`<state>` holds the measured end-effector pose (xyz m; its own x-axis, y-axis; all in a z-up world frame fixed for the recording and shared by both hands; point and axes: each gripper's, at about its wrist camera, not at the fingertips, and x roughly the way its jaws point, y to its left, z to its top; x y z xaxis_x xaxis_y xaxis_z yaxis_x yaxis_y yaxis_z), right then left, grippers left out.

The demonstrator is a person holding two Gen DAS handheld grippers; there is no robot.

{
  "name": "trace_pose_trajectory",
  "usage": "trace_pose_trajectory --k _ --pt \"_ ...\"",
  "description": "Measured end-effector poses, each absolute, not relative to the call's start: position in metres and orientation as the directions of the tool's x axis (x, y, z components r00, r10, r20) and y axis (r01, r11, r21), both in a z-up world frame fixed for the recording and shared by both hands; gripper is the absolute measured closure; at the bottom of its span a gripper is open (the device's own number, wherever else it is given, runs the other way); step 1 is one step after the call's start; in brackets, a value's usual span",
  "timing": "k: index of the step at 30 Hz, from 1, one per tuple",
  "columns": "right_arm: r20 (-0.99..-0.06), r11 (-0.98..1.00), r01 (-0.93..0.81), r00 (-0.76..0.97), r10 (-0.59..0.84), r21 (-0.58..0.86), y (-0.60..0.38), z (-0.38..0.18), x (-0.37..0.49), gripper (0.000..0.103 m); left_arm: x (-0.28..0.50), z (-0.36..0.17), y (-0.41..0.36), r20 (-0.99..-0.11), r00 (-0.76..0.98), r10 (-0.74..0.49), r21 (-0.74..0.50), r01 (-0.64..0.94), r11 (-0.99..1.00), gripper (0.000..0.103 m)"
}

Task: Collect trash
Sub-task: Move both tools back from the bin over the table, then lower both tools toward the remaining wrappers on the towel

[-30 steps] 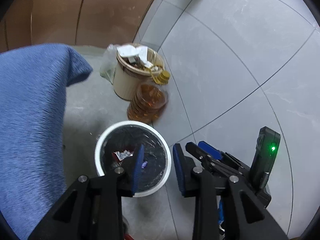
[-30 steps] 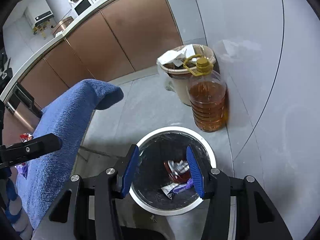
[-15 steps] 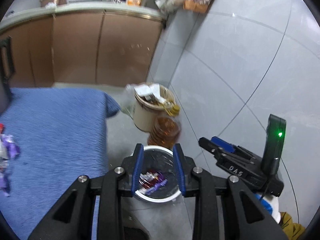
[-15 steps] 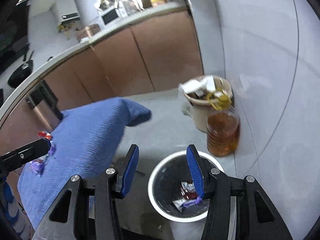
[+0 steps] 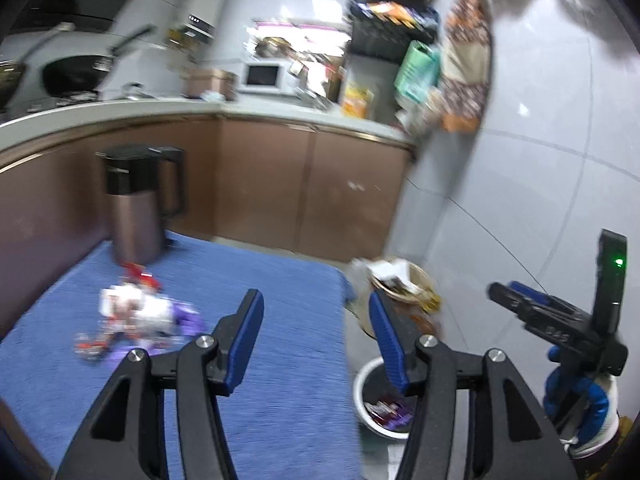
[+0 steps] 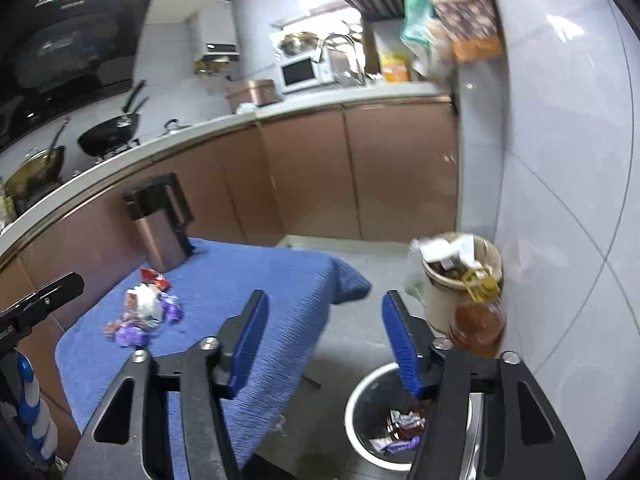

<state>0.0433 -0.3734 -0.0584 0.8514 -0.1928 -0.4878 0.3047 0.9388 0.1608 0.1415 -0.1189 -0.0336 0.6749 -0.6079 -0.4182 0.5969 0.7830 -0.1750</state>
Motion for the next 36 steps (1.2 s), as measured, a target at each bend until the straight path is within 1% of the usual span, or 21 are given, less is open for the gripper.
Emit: trace_pose_trajectory --k 2,6,12,21,28,36 --pt "-0.466 0.946 0.290 0.864 -0.193 0.145 -0.360 -0.048 0.043 0.030 0.141 -0.028 -0.090 -0.402 0.720 -0.565 -0.172 0.547 0.819 0.049" --pt "-0.440 0.960 0.249 0.882 -0.168 0.131 -0.337 -0.035 0.046 0.030 0.137 -0.027 -0.040 -0.377 0.795 -0.475 -0.159 0.450 0.879 0.049" --pt "-0.418 0.976 0.192 0.899 -0.134 0.099 -0.305 -0.019 0.050 0.029 0.133 -0.034 0.024 -0.358 0.856 -0.372 -0.156 0.338 0.928 0.049" --pt "-0.389 0.992 0.113 0.917 -0.082 0.059 -0.273 -0.004 0.058 0.029 0.121 -0.043 0.093 -0.326 0.919 -0.224 -0.131 0.191 0.973 0.049" --pt "-0.414 0.996 0.075 0.909 -0.052 0.039 -0.252 -0.008 0.072 0.029 0.129 -0.053 0.116 -0.344 0.921 -0.182 -0.133 0.144 0.981 0.049" --pt "-0.460 0.999 0.036 0.888 -0.017 0.033 -0.234 -0.021 0.099 0.029 0.156 -0.072 0.125 -0.402 0.895 -0.194 -0.143 0.148 0.979 0.049"
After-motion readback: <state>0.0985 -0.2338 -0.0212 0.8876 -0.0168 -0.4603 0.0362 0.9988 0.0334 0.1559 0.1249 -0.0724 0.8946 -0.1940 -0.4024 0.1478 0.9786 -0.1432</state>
